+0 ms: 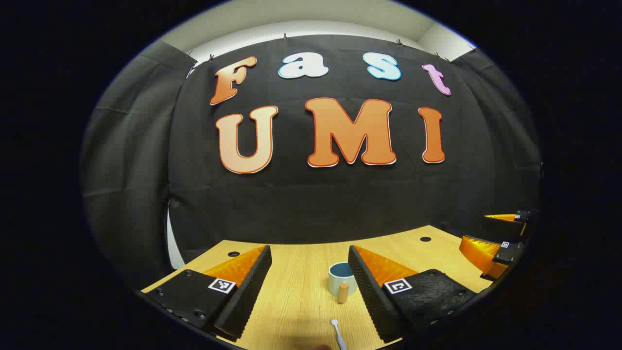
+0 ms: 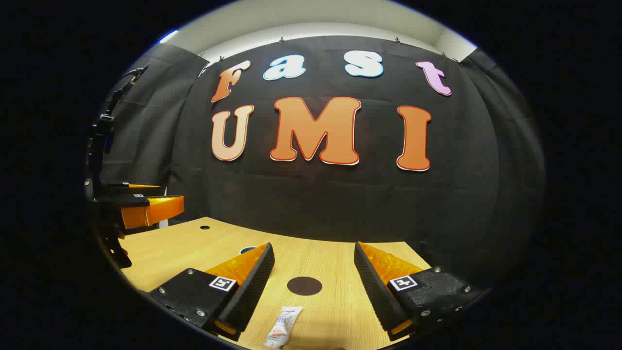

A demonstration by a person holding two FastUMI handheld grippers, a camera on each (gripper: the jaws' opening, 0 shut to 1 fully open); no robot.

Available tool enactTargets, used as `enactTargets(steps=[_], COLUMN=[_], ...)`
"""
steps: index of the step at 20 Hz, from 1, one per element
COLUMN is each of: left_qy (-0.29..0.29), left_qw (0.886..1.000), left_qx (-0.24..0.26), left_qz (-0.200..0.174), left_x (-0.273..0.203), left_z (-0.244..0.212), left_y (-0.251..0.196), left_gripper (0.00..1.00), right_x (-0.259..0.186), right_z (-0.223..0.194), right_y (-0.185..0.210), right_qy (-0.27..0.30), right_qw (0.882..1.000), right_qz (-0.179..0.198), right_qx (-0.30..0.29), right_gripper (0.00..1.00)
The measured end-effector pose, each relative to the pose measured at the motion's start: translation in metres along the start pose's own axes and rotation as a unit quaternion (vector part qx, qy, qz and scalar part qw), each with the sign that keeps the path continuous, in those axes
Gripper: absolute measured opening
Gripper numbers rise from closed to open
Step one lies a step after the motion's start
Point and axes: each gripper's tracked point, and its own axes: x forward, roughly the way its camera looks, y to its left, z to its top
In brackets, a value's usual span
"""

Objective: Put the toothbrush and toothpaste on the desktop into the cup, then pick up the cup and place it on the coaster on the desktop.

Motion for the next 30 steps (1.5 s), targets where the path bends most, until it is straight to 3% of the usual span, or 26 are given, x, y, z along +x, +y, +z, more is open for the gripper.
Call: enactTargets(steps=[5,18,25,28,30], left_qy=[-0.028,0.018,0.134,0.215,0.279], left_qw=[1.0,0.999,0.989,0.973,0.954], left_qx=[-0.008,-0.029,-0.033,-0.042,-0.05], left_qz=[-0.007,-0.018,-0.046,-0.071,-0.094], left_x=[0.003,0.024,0.026,0.024,0.016], left_z=[0.017,-0.012,-0.077,-0.11,-0.136], left_y=[-0.011,-0.017,-0.029,-0.041,-0.055], left_gripper=[0.94,0.94,0.95,0.95,0.96], right_x=[0.005,0.015,0.02,0.019,0.018], right_z=[0.0,-0.028,-0.076,-0.105,-0.123], right_y=[-0.001,0.008,0.021,0.034,0.037], right_qy=[0.01,0.058,0.138,0.187,0.22], right_qw=[1.0,0.998,0.989,0.981,0.974], right_qz=[0.007,0.02,0.03,0.046,0.048], right_qx=[0.003,-0.019,-0.035,-0.027,-0.03], right_gripper=[0.99,0.99,0.99,0.99,0.99])
